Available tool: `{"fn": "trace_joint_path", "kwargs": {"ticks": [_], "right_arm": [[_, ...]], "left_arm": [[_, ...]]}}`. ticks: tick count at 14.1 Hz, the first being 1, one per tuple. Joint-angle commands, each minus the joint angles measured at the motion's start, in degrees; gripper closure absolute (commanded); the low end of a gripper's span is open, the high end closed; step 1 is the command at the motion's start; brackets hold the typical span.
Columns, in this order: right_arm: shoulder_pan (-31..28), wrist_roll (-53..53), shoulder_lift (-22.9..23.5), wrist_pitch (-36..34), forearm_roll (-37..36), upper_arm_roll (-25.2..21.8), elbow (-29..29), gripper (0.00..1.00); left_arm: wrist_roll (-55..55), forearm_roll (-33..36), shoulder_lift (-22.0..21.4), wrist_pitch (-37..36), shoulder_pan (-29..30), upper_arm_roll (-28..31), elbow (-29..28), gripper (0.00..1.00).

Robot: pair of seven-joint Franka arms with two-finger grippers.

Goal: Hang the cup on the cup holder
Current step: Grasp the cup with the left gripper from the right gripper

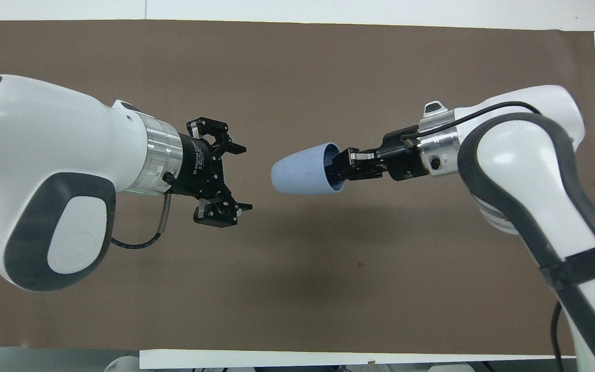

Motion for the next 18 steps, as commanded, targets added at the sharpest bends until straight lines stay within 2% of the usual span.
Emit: {"fn": "trace_joint_path", "kwargs": {"ticks": [1, 4, 8, 10, 11, 12, 13, 14, 17, 18], "right_arm": [[1.96, -1.49, -2.65, 2.85, 2.32, -0.19, -3.23, 1.00], [2.15, -1.58, -2.65, 3.30, 2.41, -0.19, -3.23, 1.00], [3.11, -1.58, -2.57, 4.43, 4.17, -0.10, -3.23, 1.00], [4.08, -1.58, -2.57, 5.93, 4.17, -0.10, -3.23, 1.00], [4.08, -1.58, -2.57, 5.93, 4.17, -0.10, -3.23, 1.00], [4.08, -1.66, -2.57, 5.76, 4.17, -0.10, -3.23, 1.00], [4.08, -1.66, -2.57, 5.76, 4.17, -0.10, -3.23, 1.00], [4.08, -1.66, -2.57, 5.85, 4.17, -0.10, -3.23, 1.00], [3.99, -1.58, -2.48, 5.58, 4.17, -0.10, -3.05, 1.00], [3.90, -1.32, -2.48, 5.67, 4.17, -0.10, -2.97, 0.96]], "left_arm": [[-3.34, -0.63, 2.14, 4.71, -3.07, 0.51, 1.01, 0.00], [-3.18, -0.54, 2.67, 4.46, -3.79, 0.51, 0.84, 0.00], [-3.35, -0.54, 3.20, 5.43, -7.65, 0.51, 0.39, 0.00], [-3.35, -0.54, 3.29, 5.26, -7.74, 0.51, 0.31, 0.09], [-3.35, -0.45, 3.29, 5.17, -7.74, 0.51, 0.22, 0.10], [-3.44, -0.45, 3.29, 5.25, -7.83, 0.51, 0.31, 0.29], [-2.57, -0.45, 3.29, 5.08, -7.75, 0.51, 0.22, 0.87], [-1.95, -0.36, 3.29, 4.73, -7.74, 0.51, 0.22, 1.00], [-1.15, -0.19, 3.29, 4.37, -7.66, 0.51, 0.22, 1.00], [-1.15, -0.01, 3.29, 4.37, -7.74, 0.51, 0.22, 1.00]]}}
